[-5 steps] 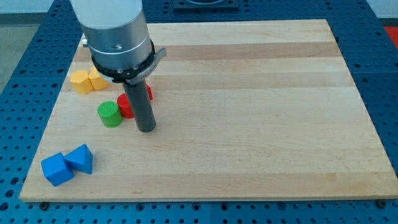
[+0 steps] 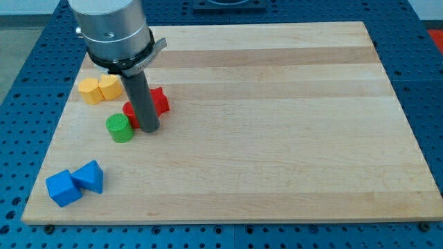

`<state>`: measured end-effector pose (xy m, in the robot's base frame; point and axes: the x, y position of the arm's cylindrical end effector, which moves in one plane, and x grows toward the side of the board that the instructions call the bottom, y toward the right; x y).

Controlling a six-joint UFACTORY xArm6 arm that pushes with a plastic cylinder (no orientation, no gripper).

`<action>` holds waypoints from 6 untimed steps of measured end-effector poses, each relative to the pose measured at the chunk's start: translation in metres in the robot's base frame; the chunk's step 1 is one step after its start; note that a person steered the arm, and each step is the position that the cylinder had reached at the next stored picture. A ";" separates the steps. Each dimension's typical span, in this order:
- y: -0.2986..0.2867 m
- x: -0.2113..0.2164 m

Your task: Nudge the green circle left a bit

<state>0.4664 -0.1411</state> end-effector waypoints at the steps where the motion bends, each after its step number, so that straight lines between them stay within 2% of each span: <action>1: -0.013 0.000; 4: -0.055 -0.001; 5: -0.059 -0.014; 6: -0.027 -0.037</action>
